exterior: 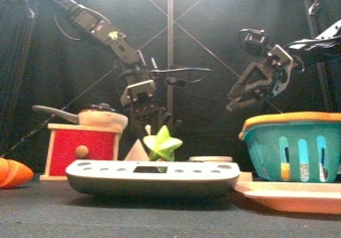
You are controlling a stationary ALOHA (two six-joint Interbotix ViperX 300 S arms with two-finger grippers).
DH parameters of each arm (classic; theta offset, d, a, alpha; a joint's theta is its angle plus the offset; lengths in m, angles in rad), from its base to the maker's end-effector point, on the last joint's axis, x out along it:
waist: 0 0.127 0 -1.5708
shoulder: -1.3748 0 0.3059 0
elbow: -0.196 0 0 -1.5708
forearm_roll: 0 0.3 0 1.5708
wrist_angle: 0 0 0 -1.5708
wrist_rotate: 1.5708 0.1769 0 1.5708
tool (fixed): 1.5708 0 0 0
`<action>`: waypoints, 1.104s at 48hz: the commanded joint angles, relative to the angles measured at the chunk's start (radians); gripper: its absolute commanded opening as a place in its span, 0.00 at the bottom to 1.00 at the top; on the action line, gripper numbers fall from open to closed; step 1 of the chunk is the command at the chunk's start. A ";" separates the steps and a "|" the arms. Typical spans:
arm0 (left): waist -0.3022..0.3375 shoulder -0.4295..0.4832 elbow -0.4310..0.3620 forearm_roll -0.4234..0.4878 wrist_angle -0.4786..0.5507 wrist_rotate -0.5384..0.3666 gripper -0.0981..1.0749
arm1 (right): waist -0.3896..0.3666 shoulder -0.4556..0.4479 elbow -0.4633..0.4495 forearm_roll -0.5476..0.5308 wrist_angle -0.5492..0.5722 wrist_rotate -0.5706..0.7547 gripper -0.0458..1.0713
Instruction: Grab starfruit bottom
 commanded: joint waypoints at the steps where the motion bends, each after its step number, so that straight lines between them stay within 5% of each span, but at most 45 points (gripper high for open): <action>1: 0.009 -0.012 -0.014 0.003 -0.003 -0.012 0.90 | -0.005 -0.006 -0.023 0.002 -0.008 0.000 0.89; 22: 0.009 0.008 -0.011 0.003 -0.002 -0.055 0.72 | -0.003 -0.006 -0.023 0.002 -0.008 0.000 0.89; 53: 0.012 0.017 -0.011 -0.005 -0.002 -0.055 0.86 | -0.003 0.000 -0.025 0.002 -0.008 0.000 0.89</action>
